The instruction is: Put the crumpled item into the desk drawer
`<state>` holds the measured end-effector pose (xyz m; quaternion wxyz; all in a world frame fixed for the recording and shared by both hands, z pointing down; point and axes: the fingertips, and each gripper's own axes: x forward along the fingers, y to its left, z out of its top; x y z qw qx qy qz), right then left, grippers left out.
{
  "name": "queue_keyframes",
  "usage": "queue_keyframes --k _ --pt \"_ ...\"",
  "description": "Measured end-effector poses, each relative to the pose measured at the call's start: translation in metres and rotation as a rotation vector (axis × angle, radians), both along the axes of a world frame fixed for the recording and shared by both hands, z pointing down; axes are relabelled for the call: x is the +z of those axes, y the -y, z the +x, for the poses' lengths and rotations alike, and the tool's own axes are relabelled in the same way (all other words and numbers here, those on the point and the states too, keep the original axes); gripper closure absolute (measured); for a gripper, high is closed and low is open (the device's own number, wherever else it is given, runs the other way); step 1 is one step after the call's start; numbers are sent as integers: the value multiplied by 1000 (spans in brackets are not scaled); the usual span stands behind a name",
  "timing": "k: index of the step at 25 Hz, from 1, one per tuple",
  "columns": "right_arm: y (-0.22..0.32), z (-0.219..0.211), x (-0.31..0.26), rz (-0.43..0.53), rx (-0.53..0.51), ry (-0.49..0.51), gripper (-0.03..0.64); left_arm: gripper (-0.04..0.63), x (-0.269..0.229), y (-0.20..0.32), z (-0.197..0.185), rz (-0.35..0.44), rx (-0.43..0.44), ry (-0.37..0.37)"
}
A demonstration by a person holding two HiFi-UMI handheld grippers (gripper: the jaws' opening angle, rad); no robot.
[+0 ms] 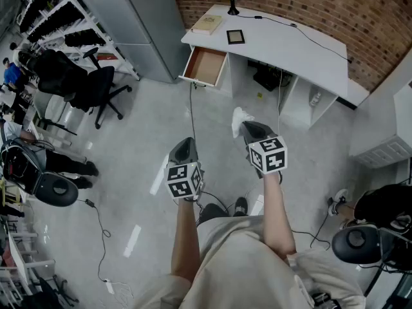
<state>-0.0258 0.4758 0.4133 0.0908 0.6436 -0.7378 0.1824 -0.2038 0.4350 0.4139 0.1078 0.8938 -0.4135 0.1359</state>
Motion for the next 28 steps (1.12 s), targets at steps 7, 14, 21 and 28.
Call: queue_keyframes --k 7,14,21,28 --pt "-11 10 4 -3 -18 -16 592 578 -6 -9 19 26 11 -8" --pt "-13 21 -8 44 -13 54 592 578 -20 -21 34 54 60 -48" --pt "-5 7 -9 36 -40 79 592 578 -22 -7 8 35 7 -71" --pt "18 3 -19 61 -91 57 592 578 -17 17 18 13 -10 -109"
